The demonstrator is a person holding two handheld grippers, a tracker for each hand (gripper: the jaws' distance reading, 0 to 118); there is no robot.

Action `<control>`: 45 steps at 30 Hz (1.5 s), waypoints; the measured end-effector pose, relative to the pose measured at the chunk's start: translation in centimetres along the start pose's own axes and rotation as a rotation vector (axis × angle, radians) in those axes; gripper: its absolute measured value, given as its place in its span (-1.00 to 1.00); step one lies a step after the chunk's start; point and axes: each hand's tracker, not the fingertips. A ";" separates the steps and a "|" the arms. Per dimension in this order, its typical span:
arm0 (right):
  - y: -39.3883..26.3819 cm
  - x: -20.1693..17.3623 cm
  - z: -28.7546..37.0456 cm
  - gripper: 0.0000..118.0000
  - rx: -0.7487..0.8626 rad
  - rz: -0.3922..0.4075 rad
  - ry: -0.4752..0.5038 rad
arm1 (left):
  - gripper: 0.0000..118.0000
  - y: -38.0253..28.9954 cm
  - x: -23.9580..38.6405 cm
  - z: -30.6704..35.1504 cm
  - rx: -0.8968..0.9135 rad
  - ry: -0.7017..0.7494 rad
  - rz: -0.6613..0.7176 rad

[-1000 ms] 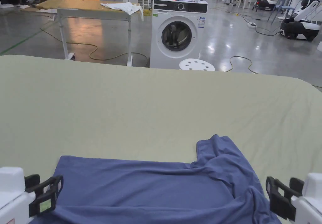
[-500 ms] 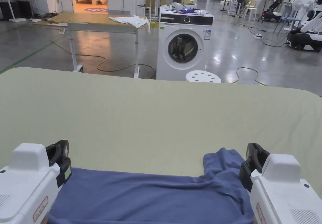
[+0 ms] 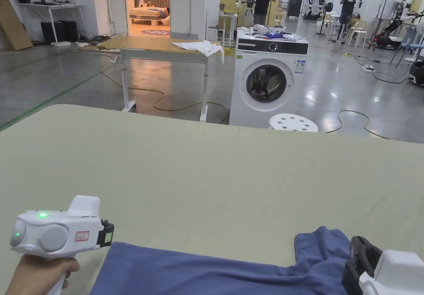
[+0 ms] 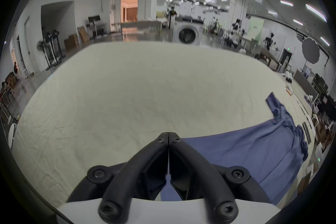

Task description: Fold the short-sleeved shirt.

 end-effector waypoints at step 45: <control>-6.1 12.9 -23.1 -0.97 -0.868 -0.101 0.042 | -1.00 -1.3 2.4 1.8 0.018 -0.017 -0.036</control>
